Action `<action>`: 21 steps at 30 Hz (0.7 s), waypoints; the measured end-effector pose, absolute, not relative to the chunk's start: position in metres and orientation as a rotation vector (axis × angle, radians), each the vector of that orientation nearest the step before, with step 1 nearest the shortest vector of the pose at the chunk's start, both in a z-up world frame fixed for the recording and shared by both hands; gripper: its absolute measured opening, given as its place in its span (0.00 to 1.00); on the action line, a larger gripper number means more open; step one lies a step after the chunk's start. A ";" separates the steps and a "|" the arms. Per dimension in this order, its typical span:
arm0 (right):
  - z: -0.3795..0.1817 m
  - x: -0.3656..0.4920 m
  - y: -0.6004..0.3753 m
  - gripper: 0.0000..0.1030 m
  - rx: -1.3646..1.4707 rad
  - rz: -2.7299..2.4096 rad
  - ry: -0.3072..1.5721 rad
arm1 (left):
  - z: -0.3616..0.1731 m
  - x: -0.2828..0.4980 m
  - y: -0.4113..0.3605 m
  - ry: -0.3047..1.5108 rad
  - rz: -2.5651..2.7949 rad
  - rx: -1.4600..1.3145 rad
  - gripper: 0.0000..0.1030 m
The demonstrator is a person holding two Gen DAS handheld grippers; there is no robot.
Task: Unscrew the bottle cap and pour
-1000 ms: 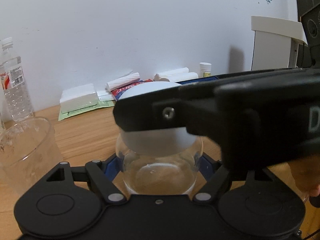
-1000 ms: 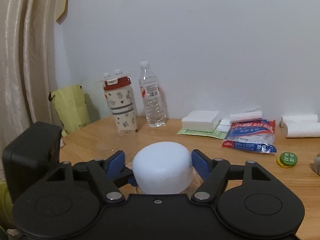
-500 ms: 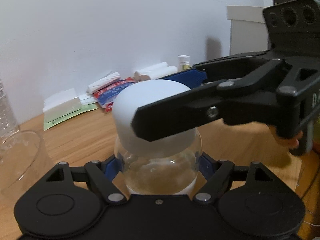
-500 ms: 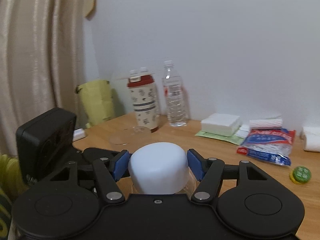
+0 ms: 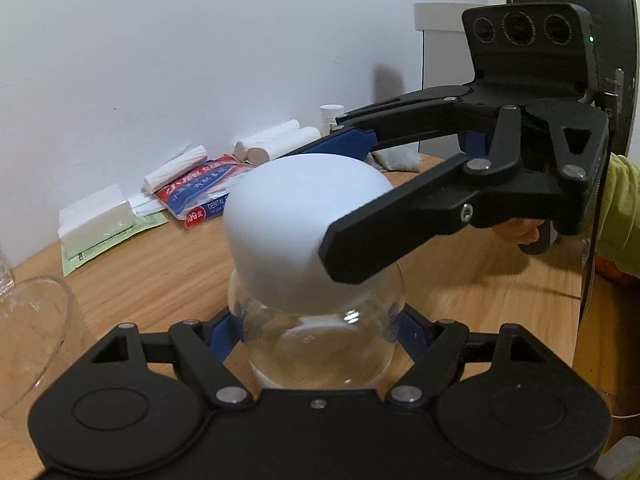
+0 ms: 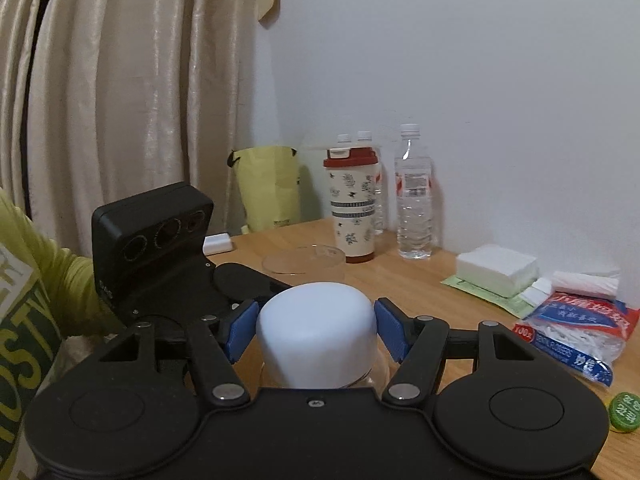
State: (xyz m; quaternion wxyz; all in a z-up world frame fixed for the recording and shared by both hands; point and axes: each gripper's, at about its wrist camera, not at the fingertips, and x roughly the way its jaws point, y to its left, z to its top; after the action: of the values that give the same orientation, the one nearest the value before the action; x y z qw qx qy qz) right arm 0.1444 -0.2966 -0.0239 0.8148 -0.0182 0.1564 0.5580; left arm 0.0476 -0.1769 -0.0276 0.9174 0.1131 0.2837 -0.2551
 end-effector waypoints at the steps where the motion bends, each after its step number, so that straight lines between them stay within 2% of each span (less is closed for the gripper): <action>1: -0.024 0.145 -0.297 0.67 -0.033 1.192 0.338 | -0.028 0.048 -0.171 0.583 -0.523 0.230 0.78; 5: -0.026 0.140 -0.293 0.68 -0.030 1.143 0.336 | -0.033 0.060 -0.170 0.579 -0.499 0.220 0.78; 9: -0.030 0.132 -0.292 0.80 0.006 1.041 0.337 | -0.038 0.061 -0.172 0.580 -0.485 0.202 0.78; 15: -0.037 0.102 -0.284 0.80 0.026 0.859 0.251 | -0.042 0.069 -0.171 0.606 -0.419 0.157 0.77; 21: -0.035 0.088 -0.274 0.80 0.055 0.711 0.247 | -0.043 0.068 -0.179 0.606 -0.346 0.137 0.77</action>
State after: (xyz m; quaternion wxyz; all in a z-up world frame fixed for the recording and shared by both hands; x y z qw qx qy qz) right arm 0.0882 -0.2735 -0.0350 0.9296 0.0269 0.1205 0.3472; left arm 0.0684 -0.1786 -0.0431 0.9375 0.0669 0.2965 -0.1694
